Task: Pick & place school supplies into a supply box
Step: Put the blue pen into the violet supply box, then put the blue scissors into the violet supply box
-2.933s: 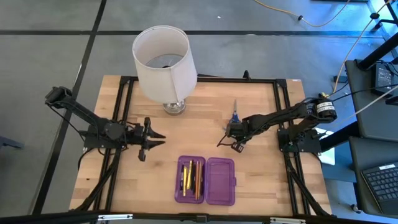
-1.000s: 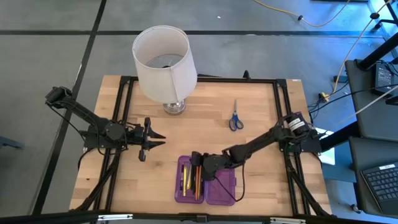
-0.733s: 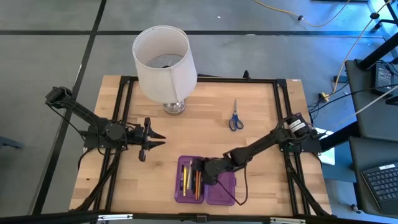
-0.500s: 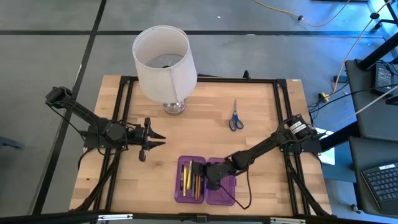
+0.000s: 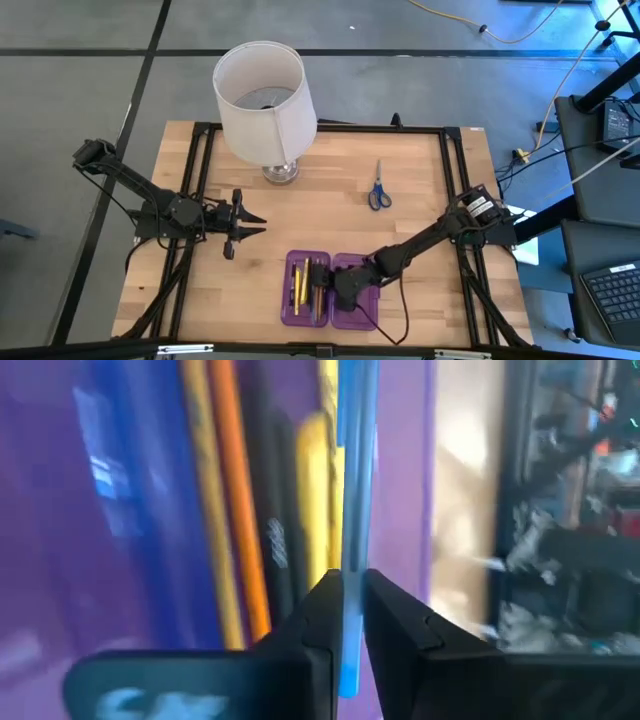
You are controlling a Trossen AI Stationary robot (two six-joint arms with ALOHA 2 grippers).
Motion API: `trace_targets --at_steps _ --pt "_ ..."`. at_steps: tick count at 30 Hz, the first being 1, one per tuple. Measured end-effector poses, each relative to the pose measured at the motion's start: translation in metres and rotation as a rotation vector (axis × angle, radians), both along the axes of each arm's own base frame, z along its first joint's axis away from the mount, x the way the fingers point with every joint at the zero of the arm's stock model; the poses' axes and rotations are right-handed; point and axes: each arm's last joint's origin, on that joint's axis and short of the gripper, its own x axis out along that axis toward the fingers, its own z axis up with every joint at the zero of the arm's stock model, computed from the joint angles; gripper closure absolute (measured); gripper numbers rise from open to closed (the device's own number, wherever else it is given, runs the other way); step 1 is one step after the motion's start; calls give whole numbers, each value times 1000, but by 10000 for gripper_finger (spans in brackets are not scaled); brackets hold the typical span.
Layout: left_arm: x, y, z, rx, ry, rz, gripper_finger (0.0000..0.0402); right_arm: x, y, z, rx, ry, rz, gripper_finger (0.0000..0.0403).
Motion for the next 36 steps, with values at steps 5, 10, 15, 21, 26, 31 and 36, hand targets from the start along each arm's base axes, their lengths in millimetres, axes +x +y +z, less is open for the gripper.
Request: trace_targets --at_steps 5,10,15,21,26,31,36 --pt "0 0 0 0 0 0 313 -4 2 -4 56 77 61 361" --pt "0 0 0 0 0 0 313 -5 0 -6 101 113 3 361" --pt "0 0 0 12 0 -1 313 -6 -1 -7 105 133 -12 347" --pt "0 0 0 44 1 -3 313 -6 -2 -7 76 117 -32 311" --pt "0 0 0 44 1 -3 313 -4 -5 -3 15 42 -137 294" --pt "0 0 0 44 1 -3 313 -7 -14 32 208 -19 -288 293" --pt "0 0 0 44 3 -3 313 -17 -46 69 515 -110 -747 293"
